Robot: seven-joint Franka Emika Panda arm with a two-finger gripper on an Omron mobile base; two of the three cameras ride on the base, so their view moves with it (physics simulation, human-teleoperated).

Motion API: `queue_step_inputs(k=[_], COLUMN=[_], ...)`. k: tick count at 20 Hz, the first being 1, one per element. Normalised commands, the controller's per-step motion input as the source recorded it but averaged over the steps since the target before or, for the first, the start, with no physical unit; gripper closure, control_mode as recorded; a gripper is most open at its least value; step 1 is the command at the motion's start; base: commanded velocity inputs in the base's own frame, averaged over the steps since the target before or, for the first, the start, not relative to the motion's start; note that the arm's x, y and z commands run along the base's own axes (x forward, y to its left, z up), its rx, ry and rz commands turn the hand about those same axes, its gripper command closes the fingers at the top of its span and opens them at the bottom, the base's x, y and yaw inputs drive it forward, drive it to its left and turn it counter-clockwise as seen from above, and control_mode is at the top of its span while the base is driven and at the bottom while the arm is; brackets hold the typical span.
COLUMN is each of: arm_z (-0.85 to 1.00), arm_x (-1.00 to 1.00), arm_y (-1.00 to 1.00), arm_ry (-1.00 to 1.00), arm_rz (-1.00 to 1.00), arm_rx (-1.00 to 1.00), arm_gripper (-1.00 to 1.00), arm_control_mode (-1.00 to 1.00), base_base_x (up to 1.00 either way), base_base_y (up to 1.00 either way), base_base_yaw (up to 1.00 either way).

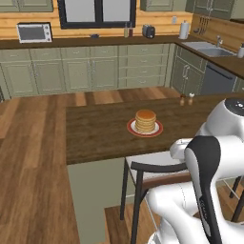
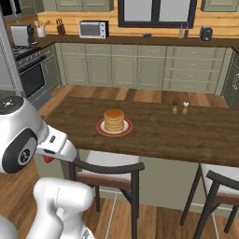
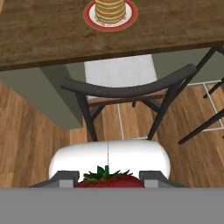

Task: Take the strawberry from the fridge and place it on top of the pancake, located on the dining counter.

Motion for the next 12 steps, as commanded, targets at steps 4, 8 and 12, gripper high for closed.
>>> queue_step_inputs(k=[4,8,12], arm_z=[0.00,0.00,0.00], arm_x=[0.00,0.00,0.00], arm_y=[0.00,0.00,0.00], arm_ry=[0.00,0.00,0.00], arm_rz=[0.00,0.00,0.00], arm_rx=[0.00,0.00,0.00], arm_gripper=[1.00,1.00,1.00], arm_control_mode=[1.00,1.00,1.00], base_base_x=[0.39,0.15,0.00], base_base_y=[-0.17,0.00,0.00], base_base_yaw=[-0.07,0.00,0.00])
